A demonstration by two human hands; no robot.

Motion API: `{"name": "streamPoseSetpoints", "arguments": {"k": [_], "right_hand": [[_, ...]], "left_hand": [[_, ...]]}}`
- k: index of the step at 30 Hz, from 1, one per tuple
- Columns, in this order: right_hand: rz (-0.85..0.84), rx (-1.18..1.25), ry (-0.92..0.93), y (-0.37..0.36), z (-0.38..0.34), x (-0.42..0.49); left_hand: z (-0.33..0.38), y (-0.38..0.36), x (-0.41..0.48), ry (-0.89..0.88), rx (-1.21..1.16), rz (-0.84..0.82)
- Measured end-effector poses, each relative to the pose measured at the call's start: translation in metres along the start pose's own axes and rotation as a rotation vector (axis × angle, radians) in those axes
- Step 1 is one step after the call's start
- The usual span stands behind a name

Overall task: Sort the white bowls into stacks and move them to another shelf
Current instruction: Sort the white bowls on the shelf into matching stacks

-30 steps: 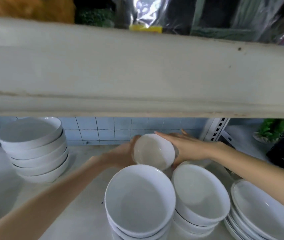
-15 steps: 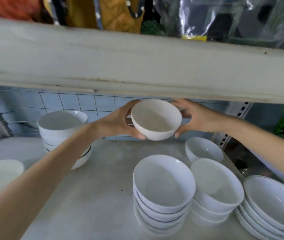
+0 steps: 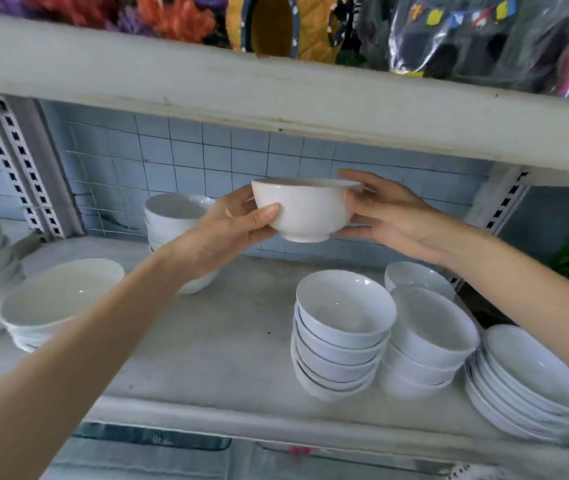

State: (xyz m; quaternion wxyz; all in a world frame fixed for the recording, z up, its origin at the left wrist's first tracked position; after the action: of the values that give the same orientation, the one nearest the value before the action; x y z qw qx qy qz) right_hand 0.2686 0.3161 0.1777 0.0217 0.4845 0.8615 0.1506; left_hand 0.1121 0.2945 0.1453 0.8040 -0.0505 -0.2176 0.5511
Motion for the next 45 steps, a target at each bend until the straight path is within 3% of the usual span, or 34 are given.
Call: {"name": "streamPoseSetpoints", "arguments": {"k": [12, 20, 31, 45], "right_hand": [[-0.222, 0.053, 0.113, -0.111, -0.028, -0.061], [-0.143, 0.160, 0.120, -0.177, -0.038, -0.042], [-0.051, 0.143, 0.110, -0.273, -0.033, 0.023], [0.113, -0.403, 0.152, -0.294, 0.007, 0.052]], "left_hand": [[0.030, -0.005, -0.135, -0.137, 0.071, 0.255], [0.071, 0.051, -0.187, -0.207, 0.161, 0.448], [0.109, 0.156, -0.219, -0.121, 0.300, 0.453], [0.059, 0.222, -0.209, -0.036, 0.456, 0.384]]}}
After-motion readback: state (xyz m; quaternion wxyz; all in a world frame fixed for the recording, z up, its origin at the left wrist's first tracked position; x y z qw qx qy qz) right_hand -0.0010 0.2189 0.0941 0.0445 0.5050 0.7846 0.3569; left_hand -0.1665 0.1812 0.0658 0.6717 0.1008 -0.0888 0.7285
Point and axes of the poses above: each hand's wrist, its own x-axis towards the middle knuckle, its own y-axis out of the back of the hand, z = x × y, the point moved 10 cm from there along x, towards the middle knuckle, and after that the axes turned 11 degrees about -x, right-handed, at the moved point
